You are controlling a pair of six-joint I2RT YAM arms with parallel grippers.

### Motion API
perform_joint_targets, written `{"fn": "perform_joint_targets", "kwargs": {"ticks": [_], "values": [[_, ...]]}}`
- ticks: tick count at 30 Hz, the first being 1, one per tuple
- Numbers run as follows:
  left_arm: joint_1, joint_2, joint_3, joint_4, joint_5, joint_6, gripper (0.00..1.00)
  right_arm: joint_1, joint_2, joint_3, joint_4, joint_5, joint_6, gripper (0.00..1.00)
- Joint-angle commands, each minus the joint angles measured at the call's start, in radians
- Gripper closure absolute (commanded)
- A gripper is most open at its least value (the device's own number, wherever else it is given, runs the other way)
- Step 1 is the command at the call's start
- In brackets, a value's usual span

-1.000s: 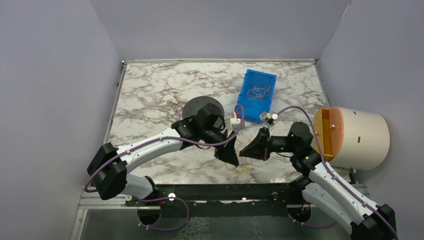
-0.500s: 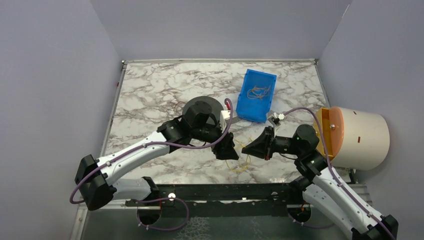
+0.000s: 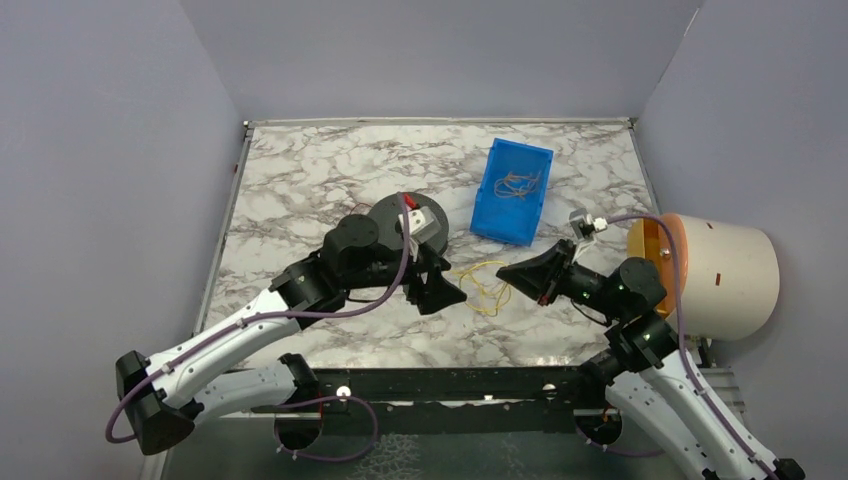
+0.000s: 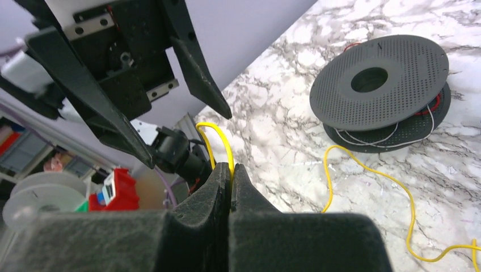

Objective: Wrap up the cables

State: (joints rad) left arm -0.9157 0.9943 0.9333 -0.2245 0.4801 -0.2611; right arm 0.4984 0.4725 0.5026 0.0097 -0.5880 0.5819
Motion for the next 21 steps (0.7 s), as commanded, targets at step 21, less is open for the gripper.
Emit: {"fn": "perform_joint_targets", "kwargs": {"ticks": [21], "values": [[0.0,-0.018,-0.228,0.692,-0.007,-0.383,0.36,0.006,0.099,0.122,0.254,0.136,0.234,0.99]]}}
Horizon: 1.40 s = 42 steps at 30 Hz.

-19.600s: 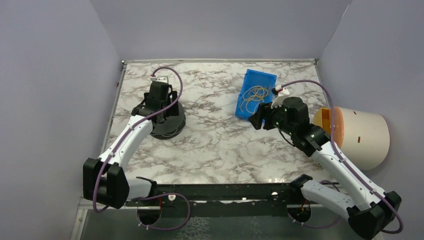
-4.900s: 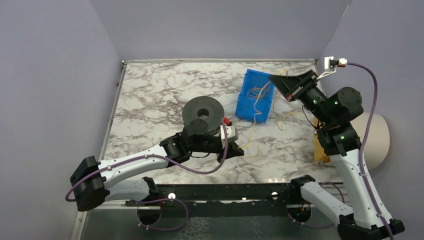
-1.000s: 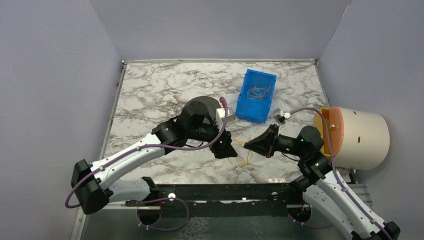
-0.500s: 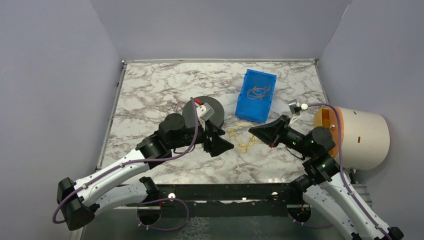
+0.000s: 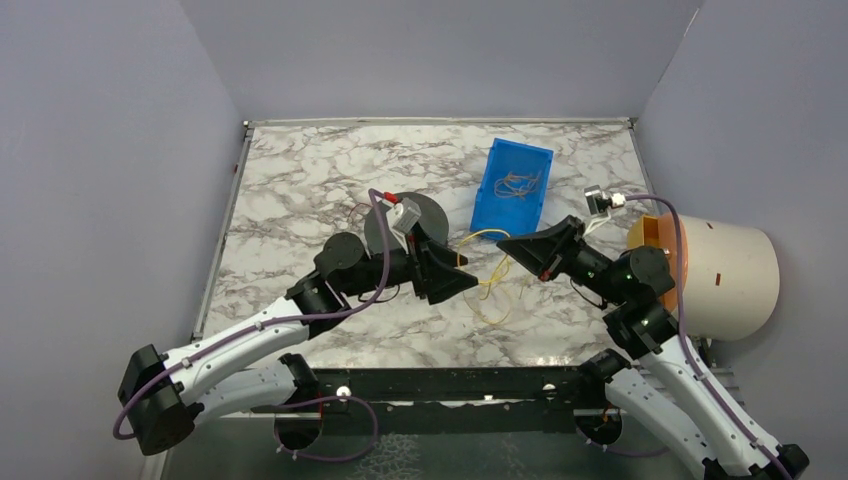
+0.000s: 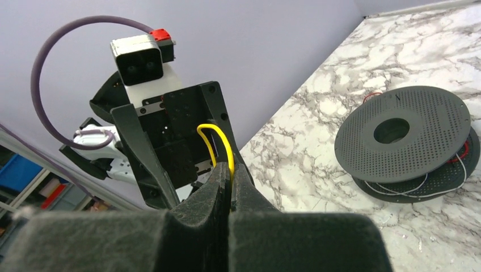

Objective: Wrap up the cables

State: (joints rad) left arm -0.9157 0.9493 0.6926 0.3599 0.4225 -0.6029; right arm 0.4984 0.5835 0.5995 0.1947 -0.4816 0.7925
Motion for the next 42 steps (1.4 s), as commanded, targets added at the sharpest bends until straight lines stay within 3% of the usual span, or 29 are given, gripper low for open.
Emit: {"fn": "perform_joint_targets", "kwargs": {"ticks": [1,5,8,14,16,23,31,35,37,42], "values": [[0.0,0.032,0.007,0.129,0.054,-0.052,0.37,0.006,-0.015,0.023,0.074,0.033,0.025,0.99],[-0.001,0.044,-0.01,0.184,0.059,-0.079,0.43,0.005,-0.031,0.016,0.098,0.044,0.036,0.99],[-0.003,0.044,-0.019,0.218,0.065,-0.089,0.55,0.006,-0.04,0.016,0.094,0.05,0.034,0.99],[-0.008,0.064,-0.007,0.247,0.096,-0.102,0.84,0.006,-0.062,-0.001,0.102,0.06,0.044,0.99],[-0.009,0.068,-0.005,0.248,0.098,-0.103,1.0,0.006,-0.07,-0.004,0.094,0.06,0.042,0.99],[-0.009,0.061,0.0,0.246,0.136,-0.105,1.0,0.006,-0.107,-0.007,-0.021,0.074,-0.043,0.99],[-0.009,0.082,0.016,0.243,0.295,-0.158,1.0,0.006,-0.159,-0.041,-0.186,0.155,-0.219,0.98],[-0.009,0.09,0.027,0.217,0.378,-0.16,1.0,0.006,-0.178,-0.071,-0.204,0.193,-0.261,0.88],[-0.009,0.092,0.037,0.177,0.413,-0.149,1.0,0.006,-0.179,-0.071,-0.215,0.191,-0.279,0.77],[-0.009,0.089,0.094,-0.043,0.436,-0.045,1.0,0.006,-0.182,-0.039,-0.276,0.151,-0.338,0.57]]}}
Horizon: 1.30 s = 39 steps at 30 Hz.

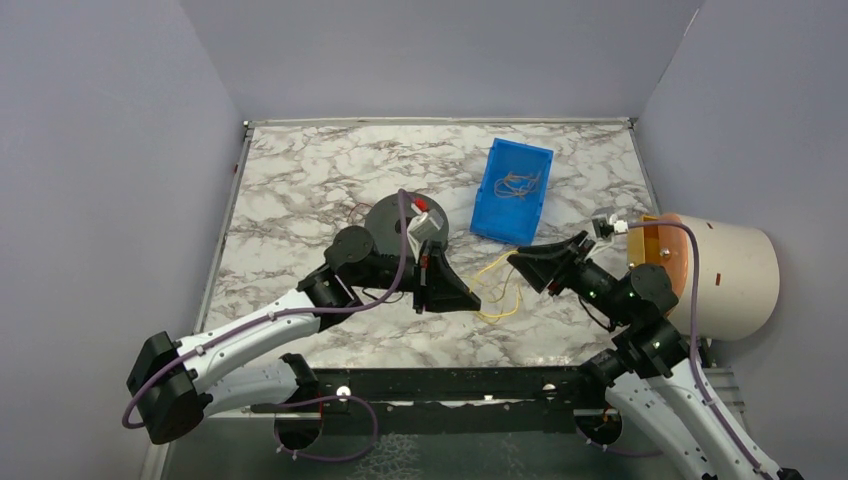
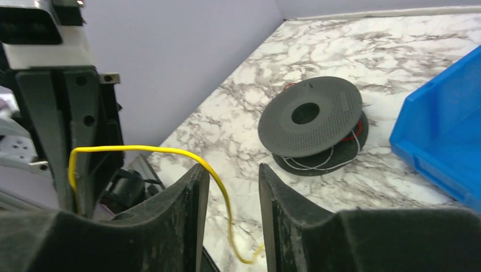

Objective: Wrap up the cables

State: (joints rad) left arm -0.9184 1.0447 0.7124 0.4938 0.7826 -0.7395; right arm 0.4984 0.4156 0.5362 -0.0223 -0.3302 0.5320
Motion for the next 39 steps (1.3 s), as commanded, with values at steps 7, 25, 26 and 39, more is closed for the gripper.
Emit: {"fn": "perform_joint_targets", "kwargs": {"ticks": [7,25,26,39], "values": [[-0.005,-0.001,0.177,-0.552,0.058,0.274,1.0,0.006,-0.023,0.08,-0.122,-0.165,-0.162,0.42],[-0.005,0.035,0.251,-0.821,0.19,0.396,1.0,0.006,0.169,0.239,-0.219,-0.669,-0.369,0.35],[-0.005,0.037,0.252,-0.828,0.193,0.403,1.0,0.006,0.183,0.238,-0.206,-0.694,-0.366,0.35],[-0.005,0.065,0.267,-0.875,0.218,0.449,1.0,0.047,0.355,0.188,-0.103,-0.784,-0.287,0.45]]}}
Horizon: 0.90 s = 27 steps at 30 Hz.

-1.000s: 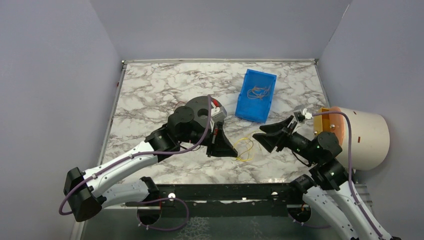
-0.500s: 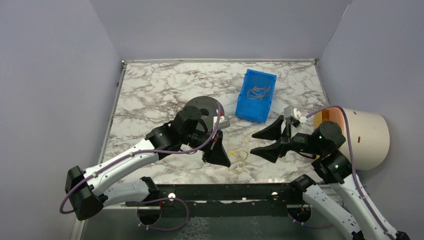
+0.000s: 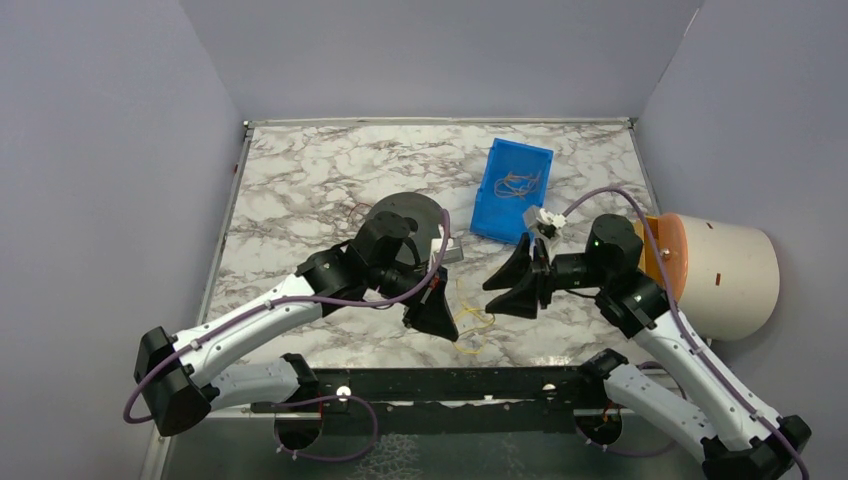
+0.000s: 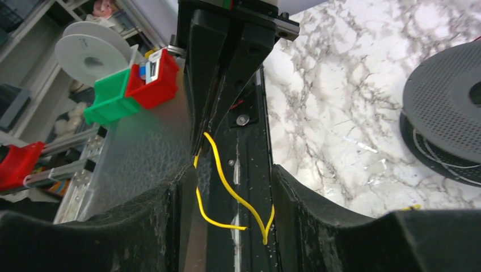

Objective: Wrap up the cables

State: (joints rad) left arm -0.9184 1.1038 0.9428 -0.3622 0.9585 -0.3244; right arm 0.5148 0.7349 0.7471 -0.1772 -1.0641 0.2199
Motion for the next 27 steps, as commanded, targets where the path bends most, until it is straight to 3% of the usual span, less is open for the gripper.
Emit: {"fn": "perform_joint_targets", "kwargs": {"ticks": [1,12,22,25,27], "values": [[-0.005,0.009,0.037,-0.021,0.042,0.036,1.0,0.042,0.046,-0.025,0.059,-0.045,0.025,0.45],[-0.005,0.024,0.039,-0.044,0.031,0.051,1.0,0.142,0.127,-0.035,0.125,-0.045,0.013,0.46],[-0.005,0.035,0.043,-0.05,0.032,0.065,1.0,0.194,0.181,-0.045,0.146,-0.029,0.005,0.54],[-0.005,0.04,0.044,-0.056,0.034,0.071,1.0,0.203,0.178,-0.048,0.141,-0.013,0.002,0.61],[-0.005,0.042,0.045,-0.059,0.034,0.074,1.0,0.206,0.173,-0.05,0.141,-0.006,0.001,0.73]]}}
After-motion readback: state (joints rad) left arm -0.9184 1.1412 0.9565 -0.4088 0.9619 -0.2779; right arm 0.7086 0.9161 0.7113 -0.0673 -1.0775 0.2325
